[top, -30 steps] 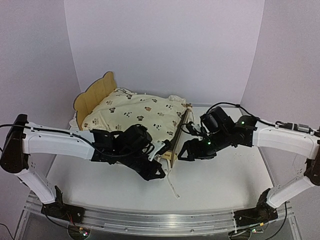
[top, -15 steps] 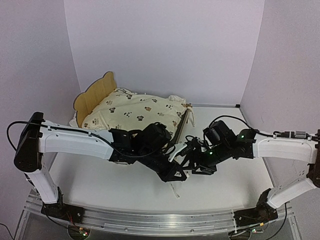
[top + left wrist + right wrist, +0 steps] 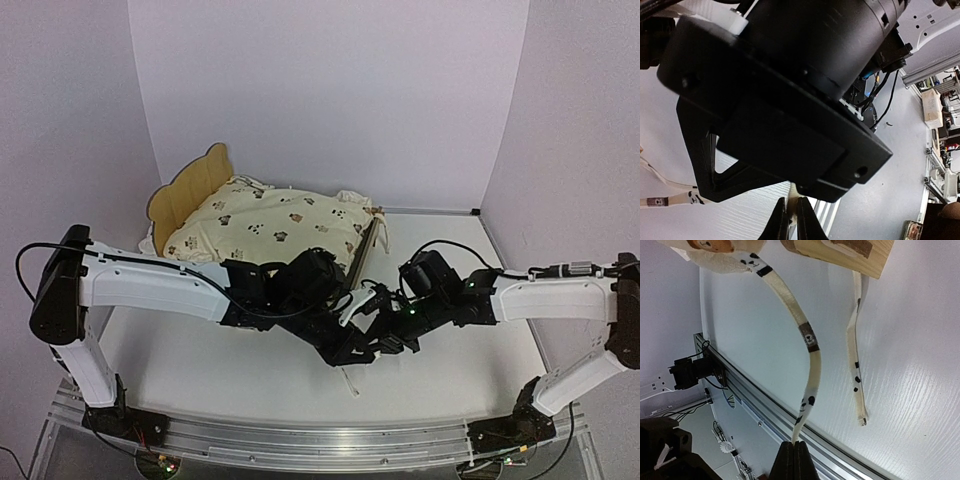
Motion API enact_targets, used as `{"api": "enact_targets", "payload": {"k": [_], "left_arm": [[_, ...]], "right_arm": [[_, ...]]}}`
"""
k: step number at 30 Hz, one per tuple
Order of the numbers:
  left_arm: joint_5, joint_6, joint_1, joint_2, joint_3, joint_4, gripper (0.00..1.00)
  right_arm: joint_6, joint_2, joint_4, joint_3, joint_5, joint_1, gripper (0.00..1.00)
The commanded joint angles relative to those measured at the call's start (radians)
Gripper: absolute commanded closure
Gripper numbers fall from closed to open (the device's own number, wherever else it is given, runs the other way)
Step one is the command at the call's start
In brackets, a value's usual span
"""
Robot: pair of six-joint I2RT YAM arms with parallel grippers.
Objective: Set up the pet bed
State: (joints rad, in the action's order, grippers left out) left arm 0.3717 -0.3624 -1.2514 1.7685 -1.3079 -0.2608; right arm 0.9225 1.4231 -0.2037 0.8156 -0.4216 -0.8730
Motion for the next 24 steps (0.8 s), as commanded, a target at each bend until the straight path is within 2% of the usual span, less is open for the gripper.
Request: {"api": "enact_targets", "payload": {"k": [1, 4, 14, 20, 24], "left_arm": [[-0.125, -0.014, -0.011, -0.044, 0.008, -0.033, 0.8], [-0.183, -0.021, -0.021, -0.064, 0.035, -0.061, 0.68], [-0.269, -0.044, -0.041, -0.036, 0.072, -0.104, 0.57], [-0.39, -0.043, -0.067, 0.087, -0.022, -0.202, 0.53], [-0.476, -0.069, -0.072, 0.081, -0.016, -0.217, 0.53]], "right_arm": [[-0.085, -0.034, -0.021, 0.004, 0.069, 0.0, 1.0], [-0.17, -0.066, -0.135, 0.025, 0.206, 0.0, 1.0], [-0.293, -0.17, -0.239, -0.013, 0.493, -0.001, 1.0], [-0.304, -0.157, -0.24, -0.02, 0.466, -0.001, 1.0], [-0.299, -0.143, -0.206, -0.019, 0.31, -0.001, 1.0]]}}
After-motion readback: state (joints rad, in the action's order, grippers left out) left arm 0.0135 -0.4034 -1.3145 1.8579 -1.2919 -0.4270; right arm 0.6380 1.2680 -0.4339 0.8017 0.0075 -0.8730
